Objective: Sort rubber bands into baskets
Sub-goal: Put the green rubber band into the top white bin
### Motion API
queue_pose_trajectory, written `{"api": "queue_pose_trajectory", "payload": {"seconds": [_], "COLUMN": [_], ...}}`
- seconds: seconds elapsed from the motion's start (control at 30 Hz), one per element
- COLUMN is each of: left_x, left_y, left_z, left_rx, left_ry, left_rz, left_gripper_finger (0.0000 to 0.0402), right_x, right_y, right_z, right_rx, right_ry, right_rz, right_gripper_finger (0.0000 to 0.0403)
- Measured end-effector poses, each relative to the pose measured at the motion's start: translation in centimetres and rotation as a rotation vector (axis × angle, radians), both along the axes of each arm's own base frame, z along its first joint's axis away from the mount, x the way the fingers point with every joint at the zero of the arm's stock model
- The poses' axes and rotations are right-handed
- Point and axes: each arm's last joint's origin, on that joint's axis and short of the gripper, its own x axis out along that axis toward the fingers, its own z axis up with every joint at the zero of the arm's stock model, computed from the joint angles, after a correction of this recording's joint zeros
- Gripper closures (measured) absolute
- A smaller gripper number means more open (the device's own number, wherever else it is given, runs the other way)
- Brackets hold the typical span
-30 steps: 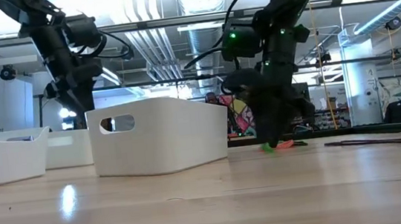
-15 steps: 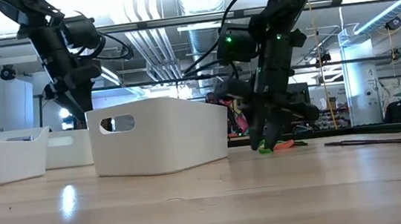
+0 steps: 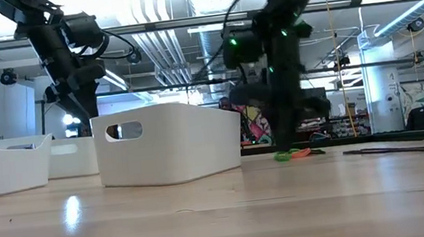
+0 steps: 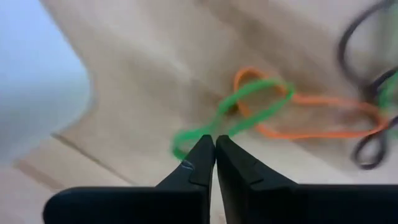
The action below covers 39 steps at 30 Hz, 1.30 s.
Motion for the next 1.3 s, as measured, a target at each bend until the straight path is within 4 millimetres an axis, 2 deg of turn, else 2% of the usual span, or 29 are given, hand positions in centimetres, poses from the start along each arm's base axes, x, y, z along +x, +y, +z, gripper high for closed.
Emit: {"api": "queue_pose_trajectory", "payload": {"seconds": [0.2,0.3,0.37,0.53,0.7,0.83,0.93,1.07,1.3], "left_x": [0.6,1.3,1.7,2.6,3.1,3.3,3.3,3.3,3.3], "left_y": [0.4,0.6,0.5,0.0,-0.2,-0.1,-0.1,-0.1,-0.2], "left_z": [0.4,0.9,1.2,1.4,1.2,1.0,0.9,0.9,0.9], "left_rx": [0.034,0.035,0.033,0.051,0.065,0.072,0.068,0.061,0.060], "left_ry": [-0.088,-0.193,-0.250,-0.289,-0.305,-0.297,-0.291,-0.288,-0.290], "left_rz": [-0.017,-0.060,-0.100,-0.159,-0.188,-0.201,-0.203,-0.201,-0.203], "left_gripper_finger": [0.0190,0.0190,0.0190,0.0190,0.0190,0.0190,0.0190,0.0190,0.0190], "right_x": [1.9,2.2,1.6,0.4,0.4,0.2,-0.1,-0.8,-0.9], "right_y": [-2.8,-4.4,-4.7,-3.5,-1.7,-1.8,-1.7,-1.4,-1.5], "right_z": [4.6,6.0,6.4,5.2,3.0,1.5,0.8,0.0,-1.2], "right_rx": [-0.072,-0.082,-0.058,0.070,0.109,0.127,0.141,0.167,0.179], "right_ry": [-0.132,-0.164,-0.113,0.025,0.021,-0.006,0.011,0.051,0.011], "right_rz": [0.072,0.060,0.029,-0.101,-0.250,-0.366,-0.435,-0.539,-0.741], "right_gripper_finger": [0.0390,0.0390,0.0390,0.0369,0.0301,0.0245,0.0218,0.0211,0.0236]}}
